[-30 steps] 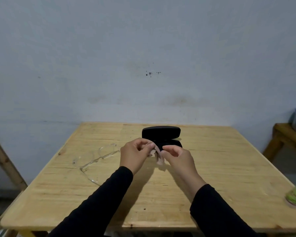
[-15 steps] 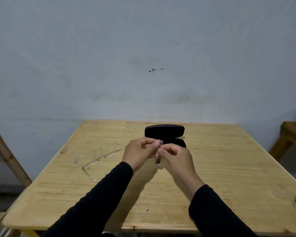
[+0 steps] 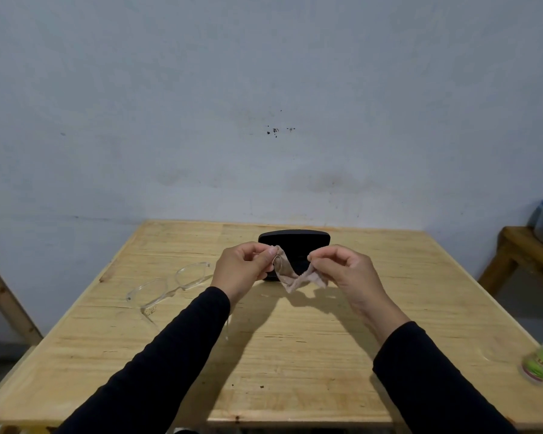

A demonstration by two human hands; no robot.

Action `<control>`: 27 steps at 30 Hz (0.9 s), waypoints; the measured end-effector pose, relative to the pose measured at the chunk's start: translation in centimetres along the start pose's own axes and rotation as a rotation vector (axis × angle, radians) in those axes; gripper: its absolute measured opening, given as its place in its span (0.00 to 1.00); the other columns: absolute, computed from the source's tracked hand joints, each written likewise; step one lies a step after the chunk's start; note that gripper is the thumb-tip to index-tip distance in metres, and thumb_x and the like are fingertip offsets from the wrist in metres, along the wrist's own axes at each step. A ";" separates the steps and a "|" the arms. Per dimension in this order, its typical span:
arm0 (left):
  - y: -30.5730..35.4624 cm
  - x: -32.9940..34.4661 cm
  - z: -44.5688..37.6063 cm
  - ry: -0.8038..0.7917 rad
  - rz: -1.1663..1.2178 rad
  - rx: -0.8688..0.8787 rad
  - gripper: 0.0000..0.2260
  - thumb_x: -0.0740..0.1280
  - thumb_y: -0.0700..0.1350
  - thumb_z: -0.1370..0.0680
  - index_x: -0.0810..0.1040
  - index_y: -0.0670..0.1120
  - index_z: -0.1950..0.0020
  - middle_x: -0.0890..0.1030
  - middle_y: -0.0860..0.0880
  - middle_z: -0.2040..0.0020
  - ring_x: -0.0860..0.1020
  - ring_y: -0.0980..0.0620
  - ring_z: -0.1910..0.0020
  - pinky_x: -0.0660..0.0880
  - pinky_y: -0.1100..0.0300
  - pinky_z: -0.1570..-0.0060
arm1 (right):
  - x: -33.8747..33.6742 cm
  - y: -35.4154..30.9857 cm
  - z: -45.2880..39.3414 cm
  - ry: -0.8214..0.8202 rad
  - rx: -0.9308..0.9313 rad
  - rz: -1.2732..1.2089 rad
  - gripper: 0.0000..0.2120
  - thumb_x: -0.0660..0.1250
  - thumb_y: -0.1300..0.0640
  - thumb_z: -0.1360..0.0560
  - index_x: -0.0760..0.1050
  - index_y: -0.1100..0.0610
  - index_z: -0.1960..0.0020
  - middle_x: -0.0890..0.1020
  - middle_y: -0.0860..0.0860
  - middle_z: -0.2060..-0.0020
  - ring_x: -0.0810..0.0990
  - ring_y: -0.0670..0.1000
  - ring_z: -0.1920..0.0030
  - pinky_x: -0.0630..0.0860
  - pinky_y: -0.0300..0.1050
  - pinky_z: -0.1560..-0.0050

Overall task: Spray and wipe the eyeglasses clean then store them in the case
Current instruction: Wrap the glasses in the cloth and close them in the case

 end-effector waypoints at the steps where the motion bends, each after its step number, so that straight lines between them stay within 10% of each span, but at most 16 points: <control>1: 0.1 0.2 0.1 -0.011 0.015 -0.003 0.05 0.70 0.47 0.26 0.83 0.48 0.60 0.80 0.51 0.69 0.77 0.58 0.68 0.74 0.68 0.66 | 0.2 0.0 0.0 -0.023 -0.004 0.037 0.06 0.71 0.66 0.30 0.82 0.56 0.57 0.85 0.53 0.59 0.82 0.49 0.59 0.77 0.37 0.58; 27: 1.6 1.7 0.5 -0.098 -0.060 0.084 0.07 0.64 0.42 0.22 0.80 0.51 0.48 0.81 0.50 0.62 0.79 0.58 0.61 0.74 0.71 0.66 | -0.1 0.2 -0.1 0.049 -0.013 -0.104 0.07 0.66 0.64 0.24 0.76 0.53 0.56 0.81 0.52 0.69 0.77 0.48 0.69 0.77 0.42 0.59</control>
Point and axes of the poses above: each hand's wrist, its own z-axis away from the middle knuckle, its own x-axis out of the palm, y = z × x, the point moved 5 cm from there along -z, towards the middle knuckle
